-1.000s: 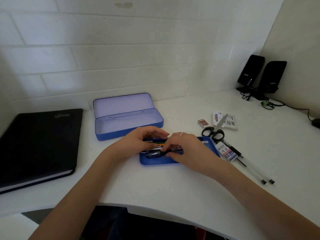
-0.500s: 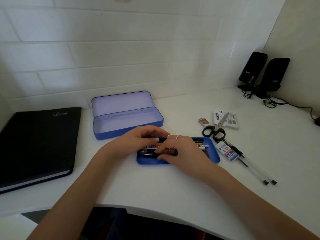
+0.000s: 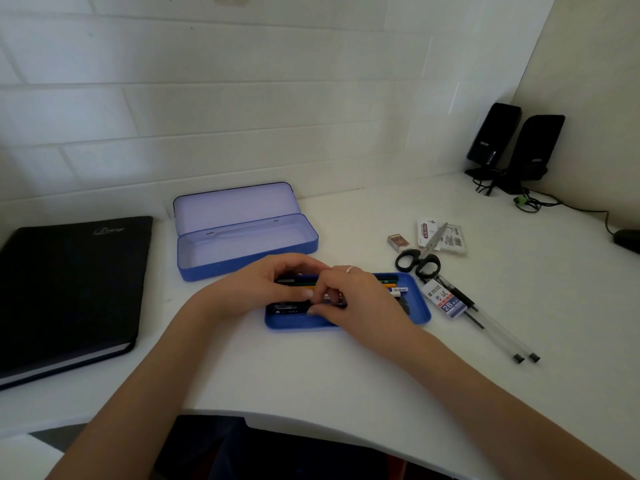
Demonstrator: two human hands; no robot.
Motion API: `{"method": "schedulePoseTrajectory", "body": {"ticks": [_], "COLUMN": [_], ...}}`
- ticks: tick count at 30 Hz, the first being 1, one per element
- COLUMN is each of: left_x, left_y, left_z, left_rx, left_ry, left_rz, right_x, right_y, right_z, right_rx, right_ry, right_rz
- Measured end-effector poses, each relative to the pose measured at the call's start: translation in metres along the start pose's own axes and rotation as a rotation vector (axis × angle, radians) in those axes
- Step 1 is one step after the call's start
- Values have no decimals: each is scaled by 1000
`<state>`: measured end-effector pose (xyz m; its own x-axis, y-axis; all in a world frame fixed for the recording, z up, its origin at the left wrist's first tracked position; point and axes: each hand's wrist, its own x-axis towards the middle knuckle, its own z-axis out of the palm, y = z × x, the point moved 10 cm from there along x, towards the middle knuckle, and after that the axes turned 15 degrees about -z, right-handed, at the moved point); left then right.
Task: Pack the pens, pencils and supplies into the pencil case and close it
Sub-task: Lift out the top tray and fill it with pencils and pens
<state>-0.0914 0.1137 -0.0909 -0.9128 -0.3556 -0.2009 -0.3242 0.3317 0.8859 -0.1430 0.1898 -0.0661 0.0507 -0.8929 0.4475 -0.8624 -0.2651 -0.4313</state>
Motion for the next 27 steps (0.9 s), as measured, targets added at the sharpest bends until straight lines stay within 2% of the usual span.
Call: {"method": "schedulePoseTrajectory", "body": {"ticks": [5, 7, 10, 12, 16, 18, 27], "left_x": [-2, -2, -3, -3, -3, -4, -3], "left_y": [0, 1, 0, 0, -1, -1, -1], "left_z": [0, 0, 1, 1, 1, 1, 0], "left_rx": [45, 51, 78, 87, 69, 65, 83], "left_ry": [-4, 1, -3, -6, -2, -1, 6], "left_rz": [-8, -9, -21, -28, -37, -40, -40], "right_x": [0, 0, -10, -26, -74, -89, -100], "right_y": [-2, 1, 29, 57, 116, 130, 133], "right_z": [-3, -17, -68, -102, -128, -129, -124], "right_rx": [9, 2, -53, -139, -334, -317, -171], "right_ry": [-22, 25, 223, 275, 55, -12, -129], "right_rz": [-9, 9, 162, 305, 708, 823, 896]}}
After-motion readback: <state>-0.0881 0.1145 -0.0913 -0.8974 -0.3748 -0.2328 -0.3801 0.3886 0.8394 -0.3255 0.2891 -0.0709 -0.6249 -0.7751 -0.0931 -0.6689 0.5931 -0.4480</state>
